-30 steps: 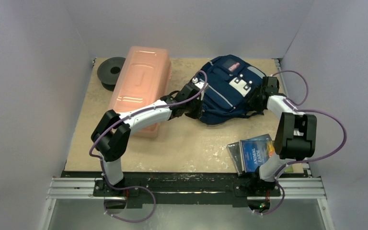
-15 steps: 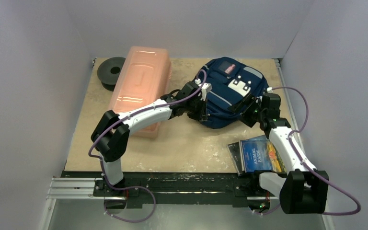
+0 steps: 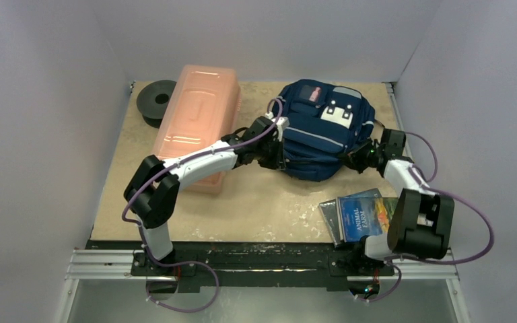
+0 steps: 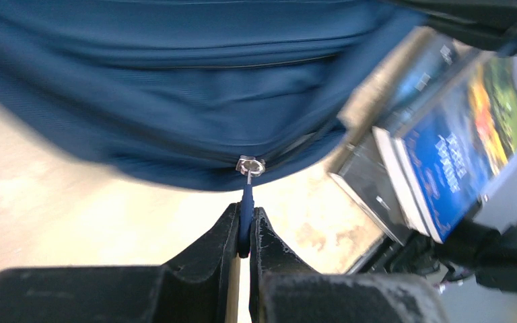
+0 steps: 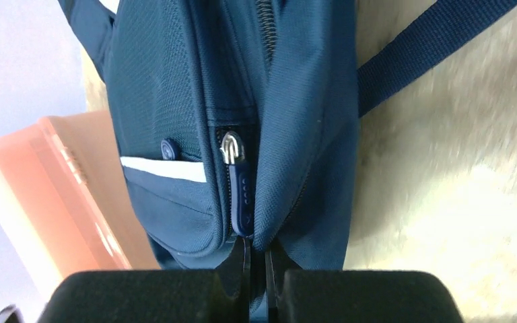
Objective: Pack the student bag
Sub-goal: Unzip the student bag at the center of the board.
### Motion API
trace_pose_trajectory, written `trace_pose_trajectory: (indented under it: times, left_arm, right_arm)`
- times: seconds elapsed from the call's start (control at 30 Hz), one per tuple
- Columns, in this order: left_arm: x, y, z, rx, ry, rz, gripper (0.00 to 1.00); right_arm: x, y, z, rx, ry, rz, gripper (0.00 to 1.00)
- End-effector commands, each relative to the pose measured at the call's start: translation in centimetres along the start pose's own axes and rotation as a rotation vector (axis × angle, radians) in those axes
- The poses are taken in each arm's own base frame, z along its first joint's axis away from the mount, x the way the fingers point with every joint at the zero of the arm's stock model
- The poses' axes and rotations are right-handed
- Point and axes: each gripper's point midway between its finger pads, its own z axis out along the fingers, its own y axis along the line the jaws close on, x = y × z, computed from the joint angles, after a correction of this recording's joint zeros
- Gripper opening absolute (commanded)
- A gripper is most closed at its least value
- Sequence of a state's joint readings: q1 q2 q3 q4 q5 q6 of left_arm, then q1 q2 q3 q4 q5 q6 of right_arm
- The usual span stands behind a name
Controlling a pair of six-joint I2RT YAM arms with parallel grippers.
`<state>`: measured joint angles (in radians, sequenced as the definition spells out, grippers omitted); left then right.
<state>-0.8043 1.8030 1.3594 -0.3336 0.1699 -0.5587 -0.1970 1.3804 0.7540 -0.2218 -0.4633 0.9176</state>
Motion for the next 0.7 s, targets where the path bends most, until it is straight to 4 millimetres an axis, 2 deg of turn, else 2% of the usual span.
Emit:
trace_pose_trajectory:
  times: [0.0,0.07,0.13,0.2,0.23,0.27,0.3,0.33,0.37,0.4,0.53,0.6,0.67]
  left_arm:
    - [-2.6,9.2,-3.6,-0.303,-0.085,-0.114,0.0]
    - [-3.8,11.0,-3.8,-0.37,-0.11,-0.09,0.0]
    - [-5.2,10.6,-3.0,-0.336,-0.121,-0.061,0.0]
    - [-6.2,7.5,-1.7,-0.21,-0.119,-0.04,0.0]
    - [-6.5,5.6,-1.3,-0.156,-0.119,-0.029,0.0]
    - [-6.3,3.5,-1.0,-0.11,-0.112,-0.014,0.0]
    - [-6.3,2.0,-1.0,-0.072,-0.109,-0.013,0.0]
    - [-6.2,0.7,-1.0,-0.033,-0.107,-0.021,0.0]
    - [-6.1,-0.3,-1.1,0.001,-0.109,-0.032,0.0]
    - [-5.9,-1.1,-1.1,0.028,-0.107,-0.05,0.0]
    - [-4.8,-3.2,-1.6,0.089,-0.092,-0.043,0.0]
    - [-4.2,-4.1,-1.9,0.113,-0.086,-0.037,0.0]
    - [-3.7,-4.8,-2.2,0.129,-0.08,-0.025,0.0]
  right_arm:
    - [-10.0,1.4,-0.2,-0.111,-0.157,-0.156,0.0]
    - [-11.0,0.4,1.7,-0.062,-0.072,-0.22,0.0]
    - [-12.0,0.2,3.6,-0.047,-0.013,-0.292,0.0]
    - [-13.0,0.2,4.3,0.014,-0.026,-0.363,0.0]
    - [-13.0,-0.2,4.4,0.094,-0.043,-0.399,0.17]
    - [-12.4,-0.7,4.2,0.182,-0.061,-0.443,0.35]
    - [-11.4,-0.9,3.8,0.25,-0.076,-0.478,0.48]
    - [-10.0,-0.9,3.4,0.284,-0.08,-0.5,0.56]
    - [-8.7,-1.3,2.6,0.291,-0.09,-0.478,0.6]
    - [-7.3,-0.8,2.1,0.23,-0.098,-0.454,0.62]
    - [-2.1,2.1,0.1,-0.018,-0.084,-0.341,0.7]
    - [-1.7,3.3,-0.2,-0.075,-0.108,-0.309,0.71]
    - [-2.6,3.9,0.3,-0.087,-0.144,-0.295,0.7]
